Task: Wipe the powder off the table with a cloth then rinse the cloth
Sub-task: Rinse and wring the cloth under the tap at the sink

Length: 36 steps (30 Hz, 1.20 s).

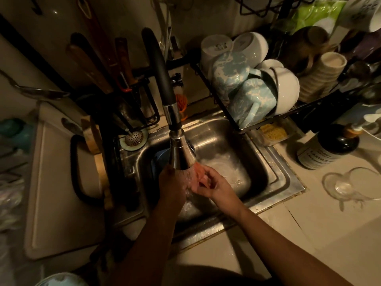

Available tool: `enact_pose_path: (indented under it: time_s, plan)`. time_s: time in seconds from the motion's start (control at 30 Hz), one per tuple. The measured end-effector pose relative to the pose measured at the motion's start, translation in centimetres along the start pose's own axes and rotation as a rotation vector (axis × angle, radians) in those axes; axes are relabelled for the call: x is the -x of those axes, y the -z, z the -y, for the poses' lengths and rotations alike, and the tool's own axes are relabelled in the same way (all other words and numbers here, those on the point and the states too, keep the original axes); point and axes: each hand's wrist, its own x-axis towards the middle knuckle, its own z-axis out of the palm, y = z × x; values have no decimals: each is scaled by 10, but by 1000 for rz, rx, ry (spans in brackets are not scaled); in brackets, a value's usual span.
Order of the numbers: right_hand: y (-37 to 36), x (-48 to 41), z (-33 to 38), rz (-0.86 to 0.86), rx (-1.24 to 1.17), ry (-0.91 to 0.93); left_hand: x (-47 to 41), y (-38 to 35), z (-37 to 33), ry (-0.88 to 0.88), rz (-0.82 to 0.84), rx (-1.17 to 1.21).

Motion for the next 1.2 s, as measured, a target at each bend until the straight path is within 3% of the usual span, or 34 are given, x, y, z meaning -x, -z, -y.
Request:
enact_pose_path:
  time_s: [0.1, 0.23, 0.4, 0.5, 0.57, 0.67, 0.73, 0.9, 0.97, 1.07, 1.2]
  plan:
    - [0, 6, 1, -35, -16, 39, 15, 6, -7, 43, 220, 55]
    - [8, 2, -5, -118, 165, 58, 32, 12, -1, -159, 375, -107]
    - [12, 3, -9, -222, 322, 70, 38, 12, 17, -327, 303, -265]
    - [12, 4, -14, -259, 375, 80, 33, 7, 15, -320, 311, -481]
    - [11, 9, -15, -185, 427, 85, 27, 8, 16, -266, 173, -669]
    - [10, 13, -5, -68, 471, 111, 19, 8, 24, -280, 99, -512]
    - [15, 7, -3, -79, 529, 129, 14, 8, 38, -297, 102, -490]
    - [10, -3, -2, -206, 521, 121, 9, 2, 49, -291, 34, -705]
    - [4, 5, 0, -137, 512, 179, 9, -1, 39, -306, -31, -619]
    - [8, 4, 0, -49, 537, 160, -1, 2, 37, -295, -110, -749]
    - [16, -7, -7, -137, 519, 81, 7, 5, 46, -290, 54, -624]
